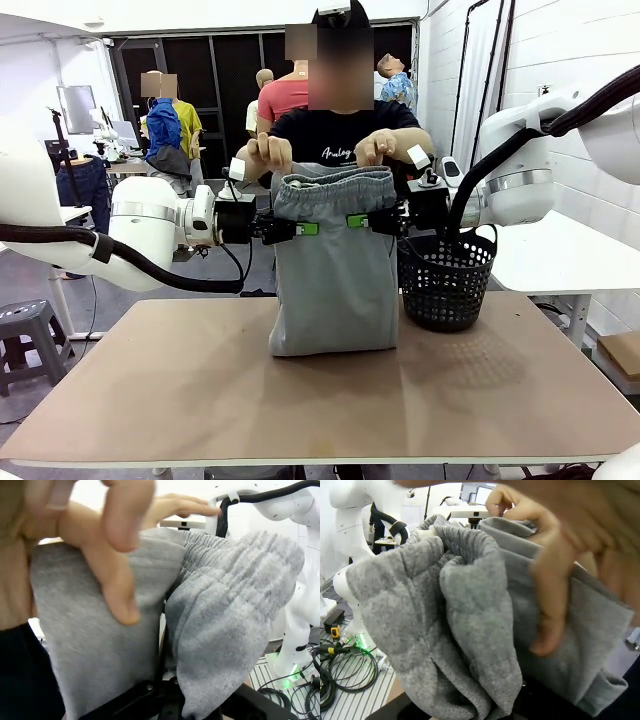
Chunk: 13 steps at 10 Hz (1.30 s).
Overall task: Fold the training pants.
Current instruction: Release the ends of the Training pants and then grab the overlapped ends.
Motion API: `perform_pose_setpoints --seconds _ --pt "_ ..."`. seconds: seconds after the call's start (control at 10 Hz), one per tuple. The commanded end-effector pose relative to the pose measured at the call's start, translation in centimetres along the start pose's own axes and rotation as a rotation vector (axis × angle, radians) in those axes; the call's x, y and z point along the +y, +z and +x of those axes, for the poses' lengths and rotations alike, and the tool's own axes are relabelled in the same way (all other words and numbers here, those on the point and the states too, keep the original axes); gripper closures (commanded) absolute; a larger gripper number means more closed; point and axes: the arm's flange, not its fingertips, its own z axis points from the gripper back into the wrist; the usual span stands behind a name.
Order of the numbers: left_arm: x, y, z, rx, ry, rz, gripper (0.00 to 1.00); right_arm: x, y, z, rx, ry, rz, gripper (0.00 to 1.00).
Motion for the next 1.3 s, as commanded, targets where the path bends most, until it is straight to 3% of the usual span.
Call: perform_pose_setpoints --seconds 0.0,1.2 --pt "-0.24 -0.1 0.49 -0.017 -0.006 0.012 1.0 0.45 0.18 0.16 -0.028 0.001 -0.001 1.0" --pt "-0.24 -0.1 0.49 -0.017 -0.006 0.012 1.0 0.45 0.18 0.16 -0.028 0.001 -0.001 1.0"
